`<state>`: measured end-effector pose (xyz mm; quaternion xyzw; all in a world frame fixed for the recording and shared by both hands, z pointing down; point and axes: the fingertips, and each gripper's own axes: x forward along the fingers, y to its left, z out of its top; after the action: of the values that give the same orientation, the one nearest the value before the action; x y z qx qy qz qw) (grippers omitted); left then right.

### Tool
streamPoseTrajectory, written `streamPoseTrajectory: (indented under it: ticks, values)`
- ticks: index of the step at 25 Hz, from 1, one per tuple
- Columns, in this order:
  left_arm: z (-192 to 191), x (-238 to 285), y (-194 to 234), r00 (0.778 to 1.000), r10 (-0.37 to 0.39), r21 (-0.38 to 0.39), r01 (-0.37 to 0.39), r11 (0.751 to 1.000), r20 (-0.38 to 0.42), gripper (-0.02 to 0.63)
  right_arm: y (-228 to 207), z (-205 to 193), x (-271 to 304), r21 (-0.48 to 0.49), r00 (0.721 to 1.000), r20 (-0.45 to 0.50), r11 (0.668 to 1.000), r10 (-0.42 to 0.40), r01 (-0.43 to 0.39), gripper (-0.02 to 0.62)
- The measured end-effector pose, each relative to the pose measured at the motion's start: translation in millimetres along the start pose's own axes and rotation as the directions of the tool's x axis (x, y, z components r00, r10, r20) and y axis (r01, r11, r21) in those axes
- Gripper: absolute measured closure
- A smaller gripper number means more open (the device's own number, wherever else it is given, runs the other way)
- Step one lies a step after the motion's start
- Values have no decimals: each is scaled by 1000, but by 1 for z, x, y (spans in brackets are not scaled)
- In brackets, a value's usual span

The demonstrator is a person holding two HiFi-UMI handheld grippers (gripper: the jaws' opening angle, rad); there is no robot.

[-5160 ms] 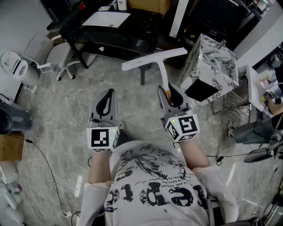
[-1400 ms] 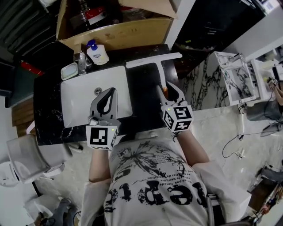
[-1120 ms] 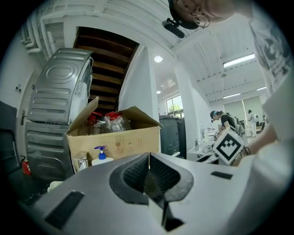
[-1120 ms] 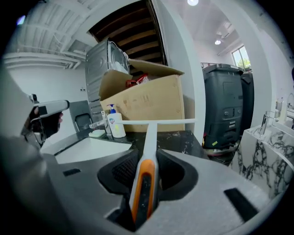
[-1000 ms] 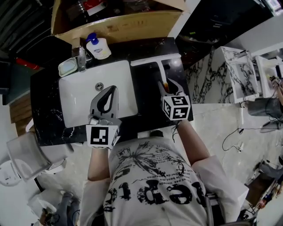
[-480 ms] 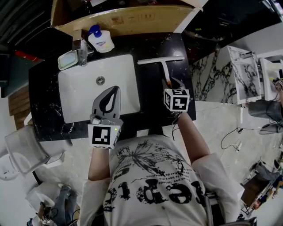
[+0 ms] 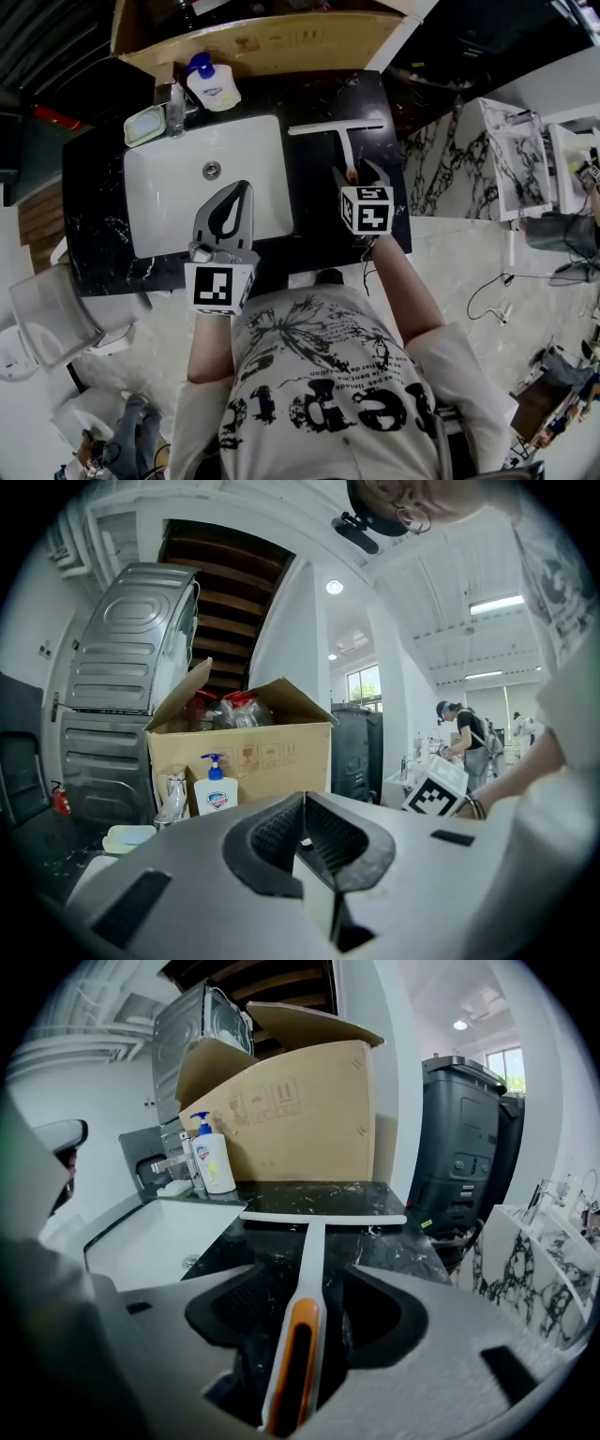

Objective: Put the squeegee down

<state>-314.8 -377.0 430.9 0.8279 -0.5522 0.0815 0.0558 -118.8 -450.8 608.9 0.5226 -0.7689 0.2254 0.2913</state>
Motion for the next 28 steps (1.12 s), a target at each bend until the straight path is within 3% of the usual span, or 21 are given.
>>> streamPoseTrajectory:
  ticks: [4,9,13,15,20,28]
  values:
    - [12,1,-3,998,8,10,-9,1000,63,594,-2,17,-18,1,998,56,1000,3,-3,373]
    - [28,1,-10,995,1,24,-3,1000,103,594,6,51,-50,-12,985,166,999,45,-44,494]
    - [41,0,-16,991,-2,40,-4,999,136,594,7,75,-77,-70,957,285,997,49,-30,567]
    - [48,-1,-17,990,1,43,-7,999,140,594,7,89,-94,-74,931,361,997,57,-32,600]
    - [61,-2,-17,985,8,56,-18,998,174,594,2,127,-145,-45,832,553,999,47,-26,601]
    - [70,0,-20,982,9,69,-23,997,191,594,8,150,-190,-119,739,667,993,99,-25,601]
